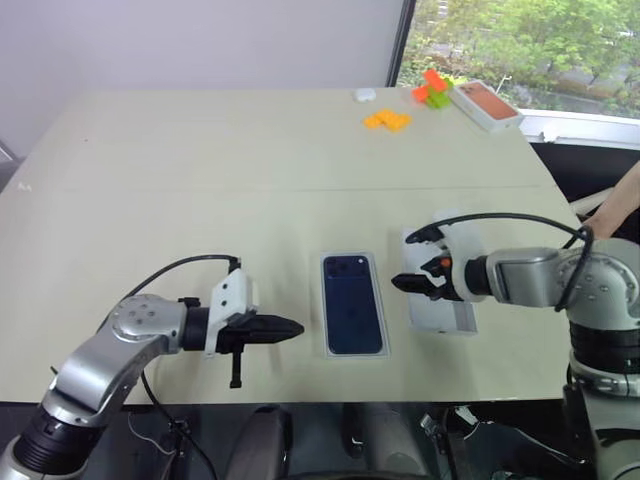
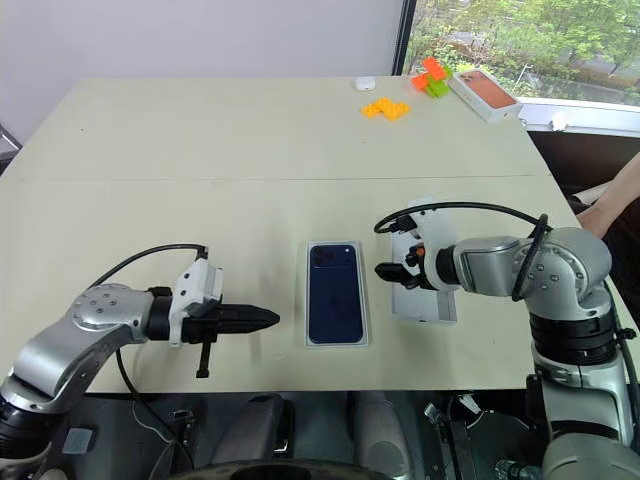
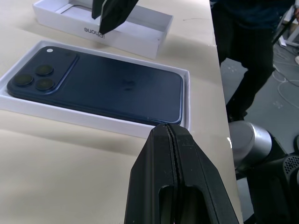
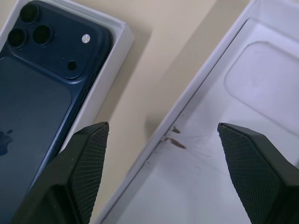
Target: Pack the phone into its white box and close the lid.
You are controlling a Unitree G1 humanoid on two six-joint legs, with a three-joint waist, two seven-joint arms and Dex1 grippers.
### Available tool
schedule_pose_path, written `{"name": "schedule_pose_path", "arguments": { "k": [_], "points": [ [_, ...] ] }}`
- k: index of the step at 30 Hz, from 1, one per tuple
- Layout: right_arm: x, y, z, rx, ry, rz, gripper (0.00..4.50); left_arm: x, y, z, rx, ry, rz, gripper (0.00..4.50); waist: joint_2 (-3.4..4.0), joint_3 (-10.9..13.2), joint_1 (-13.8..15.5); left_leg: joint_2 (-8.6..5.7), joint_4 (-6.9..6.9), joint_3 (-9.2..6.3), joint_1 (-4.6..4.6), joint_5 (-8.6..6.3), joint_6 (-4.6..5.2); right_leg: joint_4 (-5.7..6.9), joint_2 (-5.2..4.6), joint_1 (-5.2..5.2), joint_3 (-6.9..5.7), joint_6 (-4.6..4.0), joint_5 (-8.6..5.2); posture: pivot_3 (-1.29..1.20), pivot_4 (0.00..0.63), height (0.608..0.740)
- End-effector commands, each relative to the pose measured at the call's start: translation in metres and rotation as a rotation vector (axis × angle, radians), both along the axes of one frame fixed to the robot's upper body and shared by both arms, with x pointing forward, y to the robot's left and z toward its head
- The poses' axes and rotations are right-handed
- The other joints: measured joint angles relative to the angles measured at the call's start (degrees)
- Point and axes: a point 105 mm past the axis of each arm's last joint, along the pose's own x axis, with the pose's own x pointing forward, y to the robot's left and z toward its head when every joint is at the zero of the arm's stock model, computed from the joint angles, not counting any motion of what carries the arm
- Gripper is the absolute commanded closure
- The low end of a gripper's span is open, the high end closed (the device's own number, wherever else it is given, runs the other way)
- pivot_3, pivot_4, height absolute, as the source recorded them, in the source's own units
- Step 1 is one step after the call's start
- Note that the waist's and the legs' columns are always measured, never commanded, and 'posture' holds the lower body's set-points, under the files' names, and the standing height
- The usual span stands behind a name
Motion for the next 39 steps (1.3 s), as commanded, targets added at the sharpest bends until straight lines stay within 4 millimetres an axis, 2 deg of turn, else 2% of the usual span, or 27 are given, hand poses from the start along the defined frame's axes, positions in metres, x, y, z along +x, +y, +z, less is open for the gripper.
{"name": "schedule_pose_path", "arguments": {
  "k": [1,4,10,14,17,19,20,22,25,28,33,39],
  "points": [
    [0.003,0.002,0.003,-0.006,-0.009,-0.03,0.61,-0.001,-0.005,0.007,-0.019,-0.045,-0.016,4.5,0.0,0.0,0.0,0.01,0.0,0.0,-0.01,0.0,0.0,0.0,0.01,0.0,0.0,0.0,0.0,0.0,0.15,0.74],
    [0.002,0.004,-0.003,-0.016,0.007,-0.049,1.41,0.0,-0.003,0.006,-0.014,-0.05,-0.002,4.5,0.0,0.0,0.0,0.01,0.0,0.01,-0.02,0.0,0.0,-0.01,0.01,0.0,0.0,0.0,0.0,0.0,0.15,0.74],
    [0.0,0.007,-0.01,-0.017,0.03,-0.085,4.46,0.005,-0.001,0.008,-0.033,-0.053,0.039,4.5,-0.01,0.0,0.0,0.05,0.0,0.01,-0.01,0.0,0.0,-0.02,0.03,0.0,0.0,0.01,0.0,0.0,0.15,0.74],
    [0.002,0.011,0.0,0.023,0.015,-0.096,4.46,0.007,0.002,0.008,-0.04,-0.048,0.062,4.5,-0.01,0.0,-0.1,0.06,0.01,0.03,0.01,0.0,0.0,-0.03,0.05,0.02,0.02,0.01,-0.01,0.0,0.15,0.74],
    [0.008,0.018,0.025,0.123,-0.043,-0.115,4.46,0.012,0.008,0.008,-0.032,-0.056,0.095,4.5,0.03,0.0,-0.2,0.11,0.01,0.03,-0.01,0.0,0.0,-0.04,0.1,0.0,0.02,0.01,-0.01,0.0,0.15,0.74],
    [0.003,0.031,0.052,0.201,-0.108,-0.024,4.46,0.02,0.018,0.009,-0.029,-0.063,0.158,4.5,0.04,0.0,-0.3,0.13,0.01,0.08,-0.01,0.0,0.0,-0.04,0.14,-0.04,0.06,0.01,-0.01,0.0,0.15,0.74],
    [-0.001,0.035,0.06,0.227,-0.122,0.004,4.46,0.022,0.022,0.009,-0.03,-0.065,0.179,4.5,0.06,0.0,-0.3,0.15,0.01,0.08,-0.03,0.0,0.0,-0.05,0.17,-0.06,0.06,0.01,-0.01,0.0,0.15,0.74],
    [-0.013,0.055,0.09,0.443,-0.183,0.119,4.46,0.033,0.036,0.01,-0.025,-0.087,0.265,4.5,0.03,0.0,-0.2,0.25,-0.01,0.07,-0.03,-0.01,0.01,-0.08,0.25,-0.07,0.05,0.03,-0.02,0.0,0.15,0.74],
    [-0.033,0.071,0.109,0.677,-0.194,0.264,4.46,0.045,0.055,0.012,-0.025,-0.126,0.357,4.5,0.03,0.0,-0.1,0.41,-0.04,0.07,-0.05,-0.05,0.09,-0.19,0.39,-0.06,0.03,0.03,-0.02,0.0,0.15,0.74],
    [-0.04,0.09,0.109,0.873,-0.158,0.309,4.46,0.056,0.068,0.016,-0.035,-0.166,0.423,4.5,0.04,0.0,0.0,0.42,-0.04,0.09,-0.07,-0.07,0.11,-0.25,0.33,-0.04,0.02,0.03,-0.01,0.0,0.15,0.74],
    [-0.039,0.123,0.092,1.142,-0.007,0.195,4.46,0.066,0.076,0.018,-0.06,-0.181,0.463,4.5,0.01,0.0,0.0,0.39,-0.02,0.1,-0.06,-0.07,0.11,-0.27,0.14,-0.02,0.09,0.02,0.0,0.0,0.15,0.74],
    [-0.039,0.146,0.054,1.217,0.212,0.001,4.46,0.065,0.077,0.017,-0.046,-0.174,0.445,4.5,0.01,0.0,0.0,0.33,-0.03,0.11,-0.23,-0.07,0.11,-0.08,-0.02,-0.26,0.1,0.0,0.02,0.0,0.15,0.74]
  ]
}}
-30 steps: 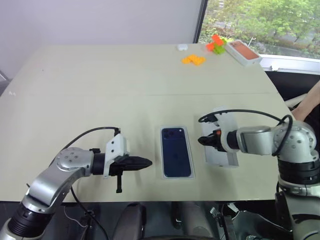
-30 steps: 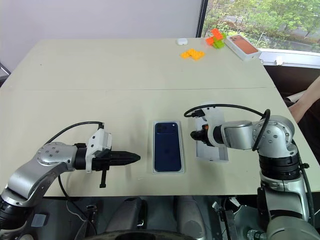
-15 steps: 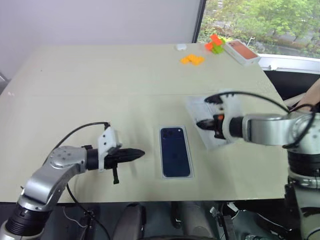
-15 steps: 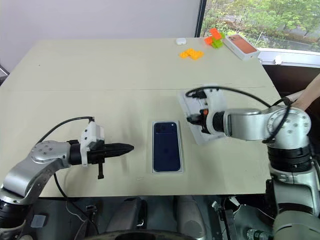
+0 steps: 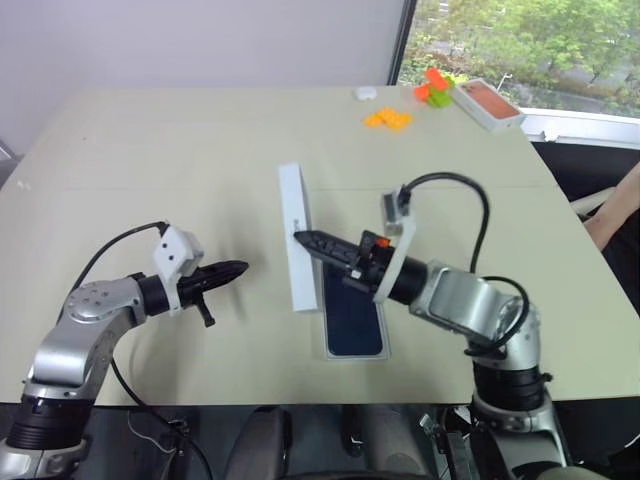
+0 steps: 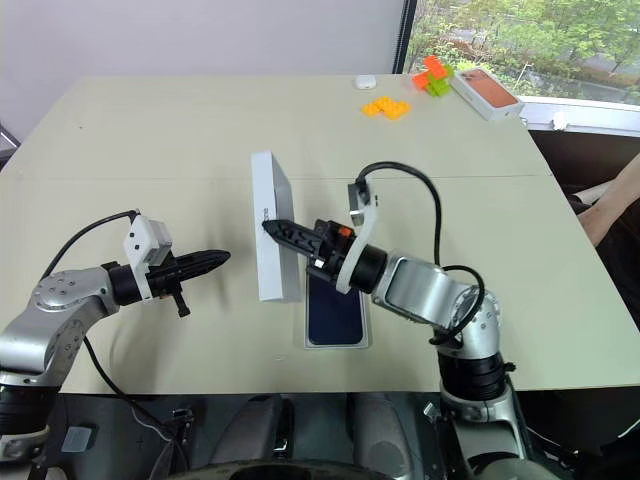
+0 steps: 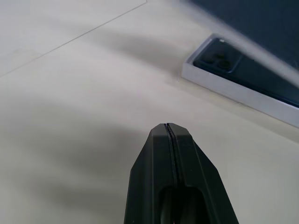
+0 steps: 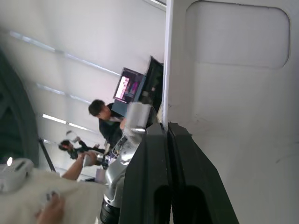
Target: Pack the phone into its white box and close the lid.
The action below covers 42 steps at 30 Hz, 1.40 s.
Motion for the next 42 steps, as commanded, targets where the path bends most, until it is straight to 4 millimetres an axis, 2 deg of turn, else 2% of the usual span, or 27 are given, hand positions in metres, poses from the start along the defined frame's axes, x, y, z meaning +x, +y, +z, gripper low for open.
{"name": "schedule_pose_path", "arguments": {
  "k": [1,9,13,17,18,20,22,24,25,29,31,36,42],
  "points": [
    [-0.006,0.008,-0.013,0.018,0.106,-0.008,4.46,0.0,0.001,0.011,0.014,-0.042,-0.016,4.5,0.02,0.0,-0.1,0.0,0.0,-0.01,-0.01,0.0,0.0,0.0,0.0,-0.02,0.0,0.0,0.0,0.0,0.15,0.74],
    [-0.015,0.013,-0.029,0.023,0.238,-0.056,4.46,-0.005,-0.008,0.011,0.014,-0.031,-0.061,4.5,0.03,0.0,-0.3,0.01,0.0,-0.01,0.01,0.0,0.0,0.01,0.02,-0.03,0.0,-0.01,0.0,0.0,0.15,0.74],
    [-0.006,0.004,-0.035,0.004,0.271,-0.107,4.46,-0.006,-0.016,0.008,0.0,-0.022,-0.079,4.5,0.04,0.0,-0.3,0.01,0.0,0.0,0.04,0.0,0.0,0.01,0.05,-0.01,0.0,-0.01,-0.01,0.0,0.15,0.74],
    [-0.007,-0.001,-0.036,-0.007,0.25,-0.106,4.46,-0.008,-0.022,0.007,-0.007,-0.014,-0.098,4.5,0.03,0.0,-0.2,0.01,0.0,0.0,0.03,0.0,0.0,0.0,0.06,-0.01,0.0,-0.01,-0.01,0.0,0.15,0.74],
    [-0.007,-0.001,-0.035,-0.007,0.244,-0.104,3.9,-0.009,-0.024,0.006,-0.009,-0.015,-0.1,4.5,0.04,0.0,-0.2,0.01,0.0,0.0,0.03,0.0,0.0,0.0,0.06,0.0,0.0,-0.01,-0.01,0.0,0.15,0.74],
    [-0.008,-0.003,-0.035,-0.019,0.224,-0.1,3.18,-0.009,-0.028,0.006,-0.016,-0.018,-0.113,4.5,0.04,0.0,-0.2,0.01,0.0,0.0,0.03,0.0,0.0,0.0,0.07,0.0,0.0,-0.01,-0.01,0.0,0.15,0.74],
    [-0.008,-0.008,-0.034,-0.046,0.187,-0.09,2.13,-0.009,-0.034,0.006,-0.024,-0.019,-0.128,4.5,0.04,0.0,-0.2,0.01,0.0,0.0,0.03,0.0,0.0,0.0,0.08,0.0,0.0,-0.01,-0.01,0.0,0.15,0.74],
    [-0.009,-0.016,-0.035,-0.12,0.121,-0.068,1.21,-0.009,-0.041,0.006,-0.033,-0.025,-0.145,4.5,0.04,0.0,-0.2,0.01,0.0,0.01,0.04,0.0,0.0,-0.01,0.09,0.01,-0.01,-0.01,-0.01,0.0,0.15,0.74],
    [-0.009,-0.019,-0.035,-0.148,0.099,-0.058,1.21,-0.009,-0.043,0.007,-0.036,-0.027,-0.15,4.5,0.04,0.0,-0.1,0.0,0.01,0.01,0.04,0.0,0.0,-0.02,0.09,0.03,-0.01,-0.01,-0.01,0.0,0.15,0.74],
    [-0.006,-0.054,-0.025,-0.349,-0.078,-0.016,1.21,-0.005,-0.065,0.009,-0.071,-0.054,-0.187,4.5,0.04,0.0,0.1,-0.11,0.04,0.04,0.04,0.0,0.0,-0.06,0.12,0.07,-0.04,0.0,-0.01,0.0,0.15,0.74],
    [-0.001,-0.065,-0.018,-0.386,-0.126,-0.022,1.21,-0.005,-0.074,0.01,-0.089,-0.061,-0.201,4.5,0.0,0.0,0.1,-0.11,0.04,0.04,0.04,0.0,0.0,-0.13,0.13,0.11,-0.04,0.01,-0.02,0.0,0.15,0.74],
    [0.0,-0.075,-0.002,-0.378,-0.212,-0.009,1.21,-0.008,-0.089,0.01,-0.113,-0.054,-0.246,4.5,0.03,0.0,-0.1,0.1,-0.02,0.0,0.07,-0.04,0.07,-0.24,0.29,0.17,-0.02,0.02,-0.02,0.0,0.15,0.74],
    [0.015,-0.099,-0.015,-0.591,-0.306,-0.069,1.21,-0.013,-0.103,0.007,-0.101,-0.044,-0.311,4.5,0.02,0.0,0.2,0.01,0.03,0.05,0.07,-0.04,0.07,-0.27,0.25,0.21,-0.04,0.02,-0.01,0.0,0.15,0.74]
  ]
}}
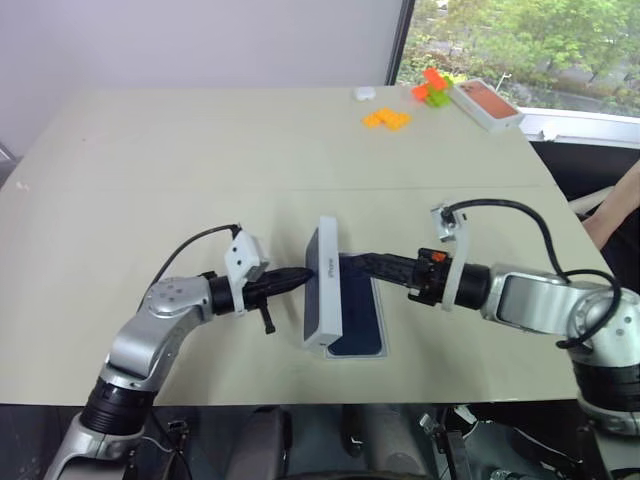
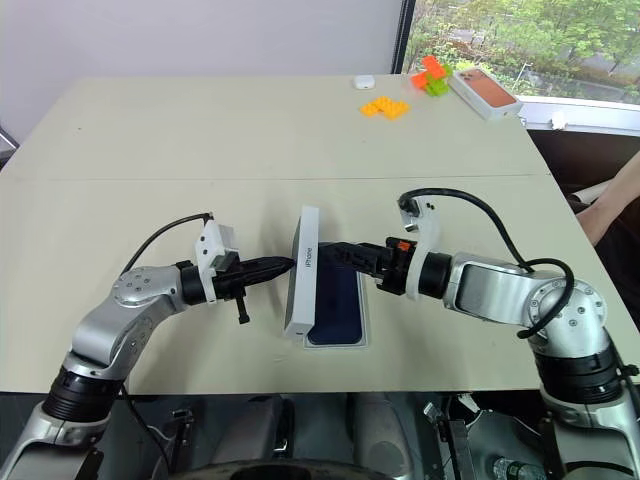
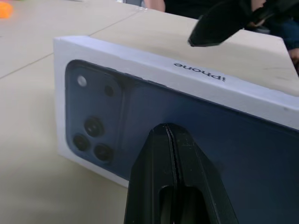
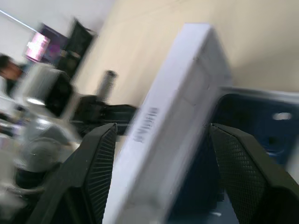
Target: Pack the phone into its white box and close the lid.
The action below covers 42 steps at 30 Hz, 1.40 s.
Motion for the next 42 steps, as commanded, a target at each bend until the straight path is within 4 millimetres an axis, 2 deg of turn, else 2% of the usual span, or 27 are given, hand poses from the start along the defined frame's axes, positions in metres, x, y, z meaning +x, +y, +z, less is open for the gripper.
{"name": "schedule_pose_path", "arguments": {
  "k": [1,5,9,12,15,17,19,21,23,24,27,30,33,37,38,42],
  "points": [
    [0.009,-0.01,0.006,-0.076,-0.106,-0.013,1.21,-0.006,-0.011,0.007,0.016,-0.041,-0.061,4.5,0.0,0.0,0.0,-0.01,0.01,0.01,0.01,0.0,0.0,-0.03,0.0,0.03,0.0,0.0,0.0,0.0,0.15,0.74],
    [0.02,-0.023,0.004,-0.131,-0.156,-0.038,1.21,-0.007,-0.019,0.004,0.028,-0.042,-0.086,4.5,0.0,0.0,0.0,-0.02,0.0,0.0,-0.01,0.0,0.0,-0.11,0.0,0.05,-0.01,0.0,0.0,0.0,0.15,0.74],
    [0.027,-0.03,0.003,-0.18,-0.2,-0.047,1.21,-0.006,-0.027,0.012,0.003,-0.048,-0.103,4.5,0.0,0.0,0.1,-0.02,-0.01,-0.01,-0.04,-0.02,0.02,-0.13,-0.01,0.04,-0.02,0.0,0.01,0.0,0.15,0.74],
    [0.031,-0.034,0.005,-0.21,-0.236,-0.057,1.21,-0.006,-0.026,0.019,-0.032,-0.044,-0.095,4.5,0.0,0.0,-0.1,-0.02,-0.02,-0.01,-0.01,-0.02,0.03,-0.13,-0.01,0.04,-0.02,0.0,0.01,0.0,0.15,0.74],
    [0.037,-0.043,0.006,-0.273,-0.279,-0.078,1.21,0.003,-0.009,0.044,-0.15,-0.036,-0.004,4.5,0.0,0.0,0.0,-0.01,-0.02,-0.04,-0.03,-0.02,0.03,-0.13,0.0,0.03,-0.02,0.0,0.01,0.0,0.15,0.74],
    [0.037,-0.045,0.006,-0.329,-0.315,-0.064,1.21,0.011,0.009,0.058,-0.205,-0.04,0.087,4.5,0.0,0.0,0.0,-0.01,-0.01,-0.03,-0.02,-0.02,0.03,-0.12,-0.01,0.04,-0.03,0.0,0.01,0.0,0.15,0.74],
    [0.036,-0.046,0.005,-0.356,-0.334,-0.052,1.21,0.02,0.035,0.061,-0.182,-0.055,0.198,4.5,-0.01,0.0,-0.1,-0.01,-0.02,-0.03,0.01,-0.02,0.03,-0.11,0.0,0.04,-0.04,0.01,0.01,0.0,0.15,0.74],
    [0.035,-0.044,0.004,-0.403,-0.368,-0.018,1.21,0.024,0.057,0.051,-0.091,-0.054,0.276,4.5,0.01,0.0,-0.3,0.02,-0.03,-0.02,0.04,-0.02,0.03,-0.11,0.06,0.03,-0.03,0.01,0.01,0.0,0.15,0.74],
    [0.033,-0.043,0.003,-0.426,-0.385,0.003,1.21,0.023,0.064,0.045,-0.045,-0.054,0.294,4.5,0.03,0.0,-0.1,0.02,-0.07,-0.02,0.08,-0.02,0.03,-0.1,0.08,0.03,-0.03,0.0,0.01,0.0,0.15,0.74],
    [0.032,-0.042,0.002,-0.461,-0.41,0.027,1.21,0.021,0.066,0.035,0.017,-0.043,0.289,4.5,0.03,0.0,0.0,0.02,-0.08,-0.02,0.07,-0.02,0.03,-0.1,0.07,0.03,-0.03,0.0,0.0,0.0,0.15,0.74],
    [0.027,-0.038,0.0,-0.546,-0.471,0.1,1.21,0.013,0.063,0.008,0.159,0.0,0.238,4.5,0.03,0.0,0.2,-0.08,-0.06,-0.02,0.02,-0.02,0.03,-0.15,-0.03,0.05,-0.04,0.0,0.0,0.0,0.15,0.74],
    [0.019,-0.033,-0.004,-0.593,-0.516,0.195,1.21,0.006,0.05,-0.003,0.197,0.028,0.18,4.5,0.02,0.0,0.5,-0.19,-0.04,-0.02,-0.04,-0.02,0.03,-0.24,-0.15,0.07,-0.04,0.0,0.0,0.0,0.15,0.74],
    [0.011,-0.03,-0.013,-0.635,-0.52,0.265,2.05,0.007,0.042,-0.007,0.17,0.087,0.184,4.5,0.02,0.0,0.7,-0.2,-0.04,-0.03,-0.07,-0.03,0.05,-0.31,-0.18,0.06,-0.04,0.0,0.01,0.0,0.15,0.74],
    [0.004,-0.026,-0.023,-0.693,-0.534,0.322,4.18,0.004,0.034,-0.009,0.168,0.105,0.167,4.5,0.02,0.0,0.8,-0.11,-0.04,-0.06,-0.07,-0.04,0.05,-0.28,-0.13,0.04,-0.08,0.01,0.01,0.0,0.15,0.74],
    [0.004,-0.025,-0.024,-0.696,-0.533,0.329,4.48,0.003,0.032,-0.011,0.174,0.108,0.157,4.5,0.02,0.0,0.8,-0.1,-0.04,-0.06,-0.05,-0.04,0.05,-0.27,-0.13,0.04,-0.08,0.0,0.01,0.0,0.15,0.74],
    [0.006,-0.018,-0.033,-0.738,-0.545,0.331,4.48,0.003,0.023,-0.021,0.226,0.127,0.146,4.5,0.02,0.0,1.0,-0.1,-0.03,-0.05,0.07,-0.03,0.05,-0.21,-0.1,0.13,-0.08,0.0,0.01,0.0,0.15,0.74]
  ]
}}
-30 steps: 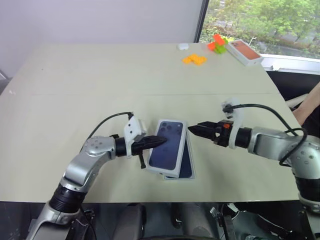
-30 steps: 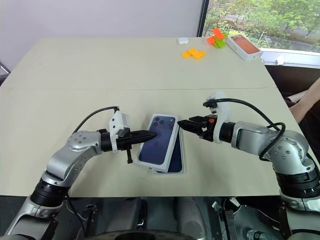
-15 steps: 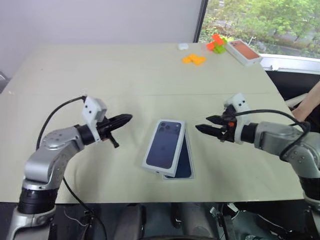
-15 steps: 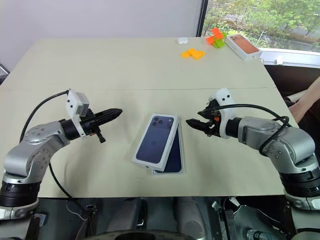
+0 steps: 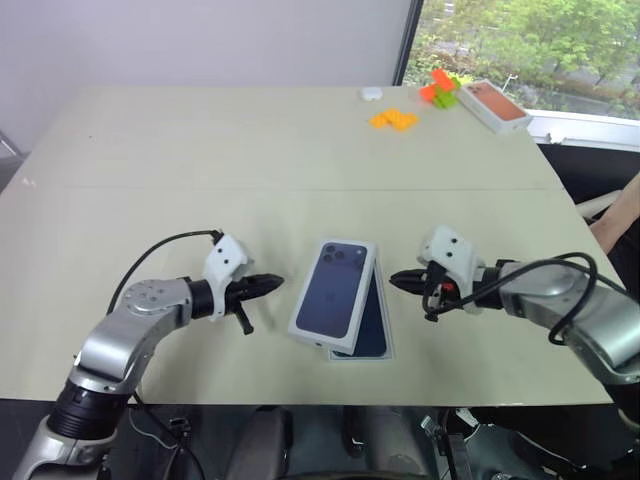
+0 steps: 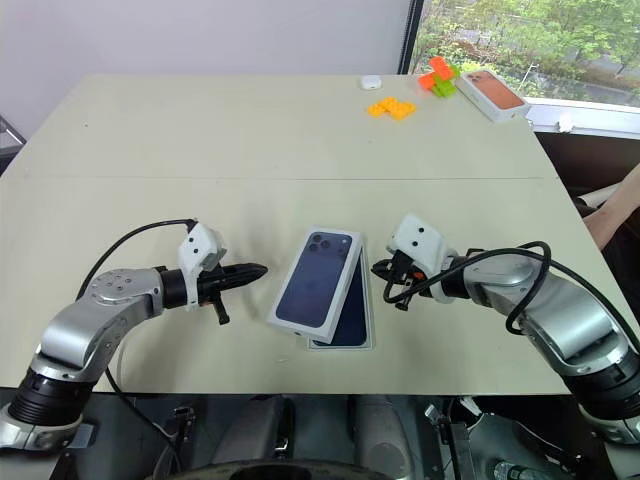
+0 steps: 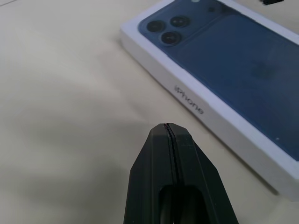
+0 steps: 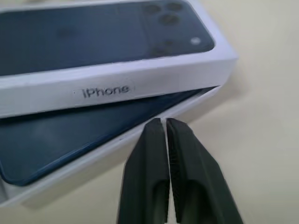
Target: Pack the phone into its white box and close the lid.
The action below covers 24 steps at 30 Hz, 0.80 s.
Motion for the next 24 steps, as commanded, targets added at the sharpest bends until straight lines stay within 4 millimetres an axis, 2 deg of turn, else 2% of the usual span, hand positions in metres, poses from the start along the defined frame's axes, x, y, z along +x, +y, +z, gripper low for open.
{"name": "schedule_pose_path", "arguments": {
  "k": [1,10,16,24],
  "points": [
    [-0.001,0.011,0.003,-0.03,-0.056,0.035,4.48,-0.003,-0.014,0.004,0.016,-0.011,-0.044,4.5,0.0,0.0,0.0,0.0,0.0,0.0,0.01,0.0,0.0,0.0,0.0,0.01,0.0,0.0,0.0,0.0,0.15,0.74],
    [-0.008,0.022,0.001,-0.038,-0.063,0.091,4.48,-0.018,-0.041,0.01,-0.06,-0.003,-0.151,4.5,0.0,0.0,0.2,-0.03,0.02,0.0,0.0,0.0,0.0,0.0,-0.02,0.02,0.0,0.0,0.0,0.0,0.15,0.74],
    [-0.011,0.019,0.0,-0.048,-0.059,0.097,4.48,-0.035,-0.046,0.011,-0.085,0.052,-0.219,4.5,0.0,0.0,0.2,-0.03,0.02,0.0,0.07,0.0,0.0,0.02,0.0,0.06,0.0,0.0,0.0,0.0,0.15,0.74],
    [-0.013,0.01,-0.003,-0.071,-0.05,0.108,4.48,-0.039,-0.045,0.006,-0.057,0.081,-0.238,4.5,0.0,0.0,0.3,-0.03,0.04,0.0,0.1,0.0,0.0,0.02,0.01,0.12,0.0,0.0,0.0,0.0,0.15,0.74]
  ]
}}
